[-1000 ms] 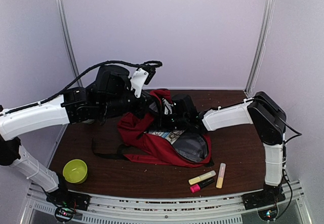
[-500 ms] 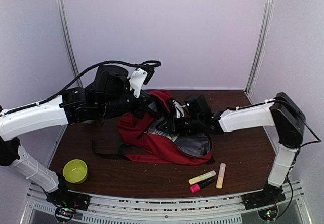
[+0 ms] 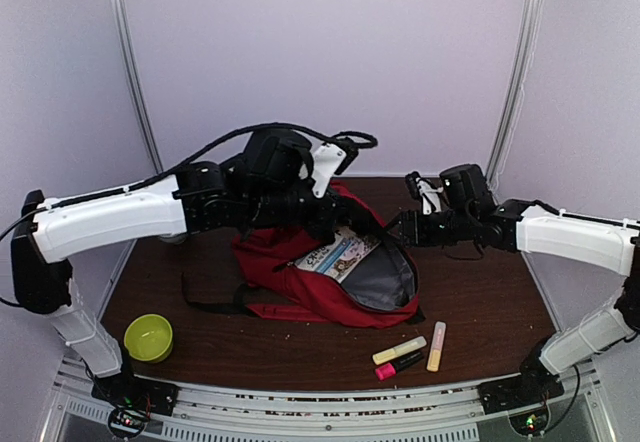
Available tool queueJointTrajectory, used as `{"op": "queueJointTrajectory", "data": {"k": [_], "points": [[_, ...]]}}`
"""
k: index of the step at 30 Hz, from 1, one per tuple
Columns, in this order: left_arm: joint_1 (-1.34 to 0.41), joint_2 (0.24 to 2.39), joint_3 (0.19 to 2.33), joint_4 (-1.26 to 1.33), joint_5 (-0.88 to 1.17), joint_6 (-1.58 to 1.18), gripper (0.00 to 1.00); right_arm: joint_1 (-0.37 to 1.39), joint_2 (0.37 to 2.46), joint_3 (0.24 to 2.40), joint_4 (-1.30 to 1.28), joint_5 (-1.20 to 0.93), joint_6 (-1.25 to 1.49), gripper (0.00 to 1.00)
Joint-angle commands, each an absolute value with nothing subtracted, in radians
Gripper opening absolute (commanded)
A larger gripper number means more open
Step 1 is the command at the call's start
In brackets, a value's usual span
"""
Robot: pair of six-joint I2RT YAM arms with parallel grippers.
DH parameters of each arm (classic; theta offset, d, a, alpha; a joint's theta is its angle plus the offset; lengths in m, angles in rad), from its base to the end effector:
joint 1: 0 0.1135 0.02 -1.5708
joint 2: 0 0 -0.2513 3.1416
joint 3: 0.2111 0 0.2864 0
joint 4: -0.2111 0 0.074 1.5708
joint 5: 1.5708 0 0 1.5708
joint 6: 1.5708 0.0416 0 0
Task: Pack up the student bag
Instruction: Place the largest pocket of the bag in the student bag, then move the student bag to the center of the board.
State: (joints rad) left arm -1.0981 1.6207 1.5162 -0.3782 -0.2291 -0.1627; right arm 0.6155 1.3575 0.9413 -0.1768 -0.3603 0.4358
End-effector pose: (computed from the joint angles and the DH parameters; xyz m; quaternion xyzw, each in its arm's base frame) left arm 0.1991 -0.3685 0.3418 0.3304 0.7854 -0.2241 0.4730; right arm 0.2698 0.2088 0.2377 -0.1617 0.8575 0.3687 0.3203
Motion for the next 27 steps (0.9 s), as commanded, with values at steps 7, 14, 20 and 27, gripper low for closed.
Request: {"op": "queueJointTrajectory", "data": {"k": [7,14,20,27], "points": [[-1.206,1.635,1.606,-0.461,0.111,0.105,0.98,0.485,1.363,0.849,-0.294,-0.258,0.418,0.71],[-0.979,1.477,1.377,-0.48,-0.03,-0.189,0.98,0.486,1.434,0.827,-0.238,-0.358,0.456,0.69],[-0.797,1.406,1.135,-0.446,-0.092,-0.355,0.98,0.486,1.491,0.837,-0.217,-0.356,0.454,0.4],[-0.695,1.403,0.959,-0.382,-0.092,-0.42,0.98,0.481,1.562,0.985,-0.259,-0.258,0.405,0.0]]}}
